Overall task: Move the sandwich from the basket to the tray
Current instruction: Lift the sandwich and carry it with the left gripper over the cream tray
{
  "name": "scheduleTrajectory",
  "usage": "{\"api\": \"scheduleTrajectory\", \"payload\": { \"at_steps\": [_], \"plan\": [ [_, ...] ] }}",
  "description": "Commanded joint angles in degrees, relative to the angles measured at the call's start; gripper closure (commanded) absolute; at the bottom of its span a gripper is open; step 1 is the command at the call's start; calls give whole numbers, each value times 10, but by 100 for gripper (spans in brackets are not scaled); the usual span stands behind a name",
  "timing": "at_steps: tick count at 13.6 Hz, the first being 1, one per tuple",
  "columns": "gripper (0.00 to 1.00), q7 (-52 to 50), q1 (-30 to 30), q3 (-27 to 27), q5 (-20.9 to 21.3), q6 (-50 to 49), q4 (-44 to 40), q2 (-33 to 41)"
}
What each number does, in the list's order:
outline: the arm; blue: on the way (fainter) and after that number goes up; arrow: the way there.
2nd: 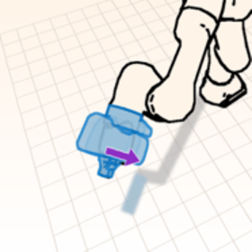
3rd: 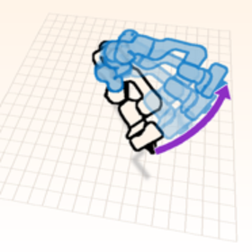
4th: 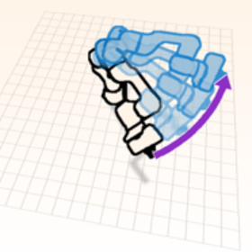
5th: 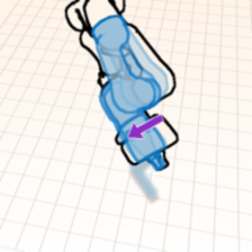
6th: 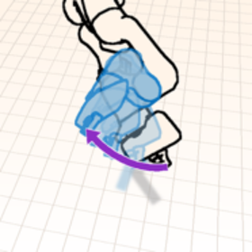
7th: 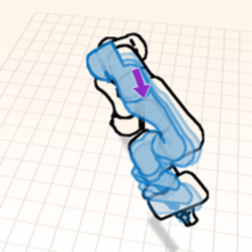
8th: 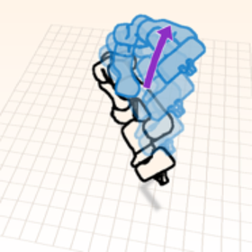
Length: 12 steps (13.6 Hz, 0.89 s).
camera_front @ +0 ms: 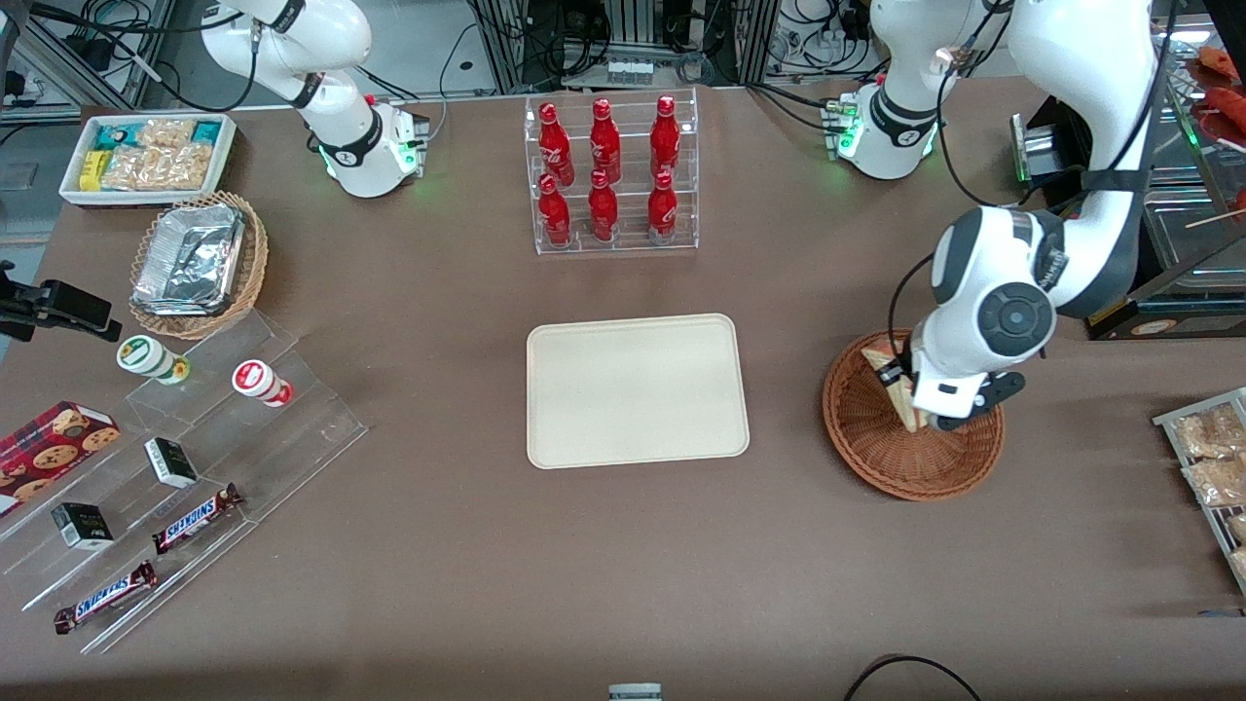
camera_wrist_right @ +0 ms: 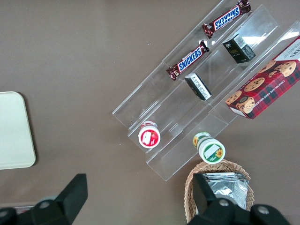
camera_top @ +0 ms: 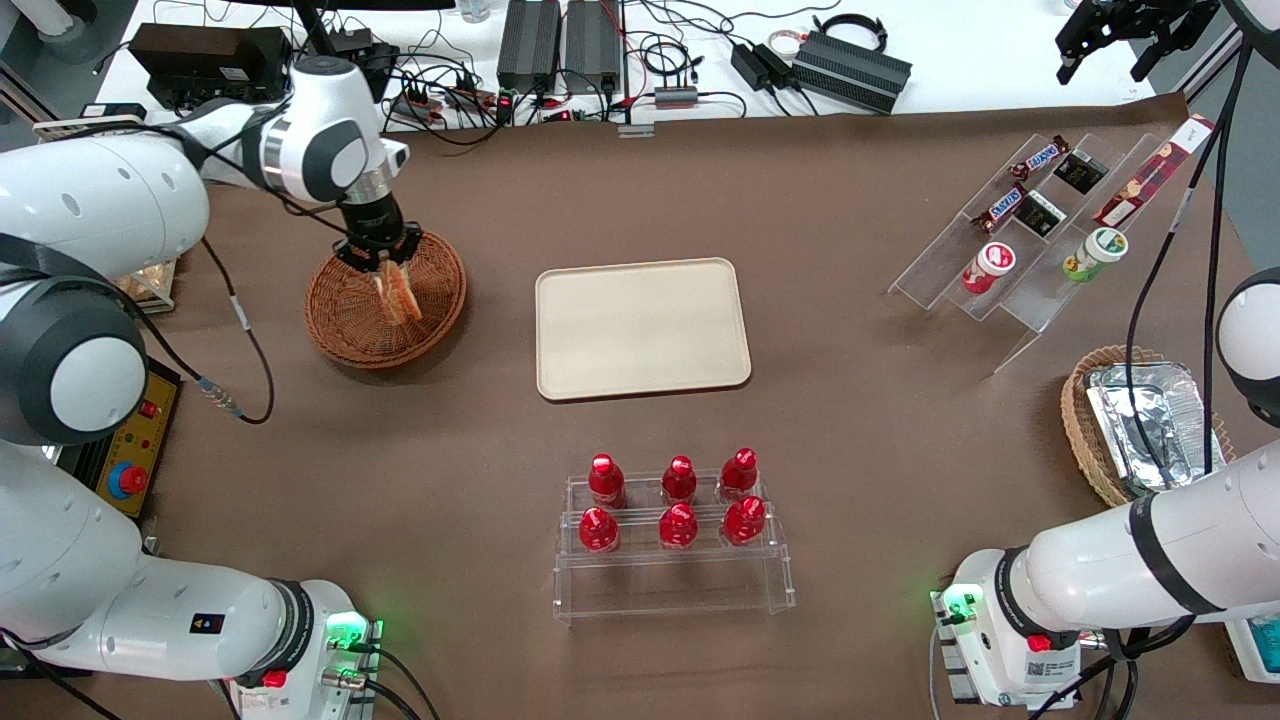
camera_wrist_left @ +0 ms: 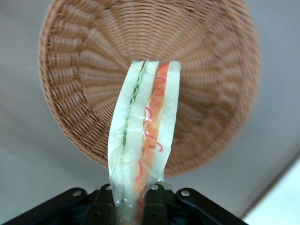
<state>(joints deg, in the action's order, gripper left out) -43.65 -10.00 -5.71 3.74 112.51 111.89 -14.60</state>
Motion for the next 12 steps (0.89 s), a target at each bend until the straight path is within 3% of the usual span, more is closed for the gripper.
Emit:
{"api": "scheduleTrajectory", "payload": {
  "at_steps": [1, 7, 9, 12],
  "plan": [
    [100, 6, -55, 4, 3, -11, -27, -18],
    [100, -5, -184, -5, -51, 22, -148, -135],
    [100, -50, -223, -5, -81, 36, -205, -184],
    [100, -129, -282, -4, -79, 39, -288, -253]
  ]
}}
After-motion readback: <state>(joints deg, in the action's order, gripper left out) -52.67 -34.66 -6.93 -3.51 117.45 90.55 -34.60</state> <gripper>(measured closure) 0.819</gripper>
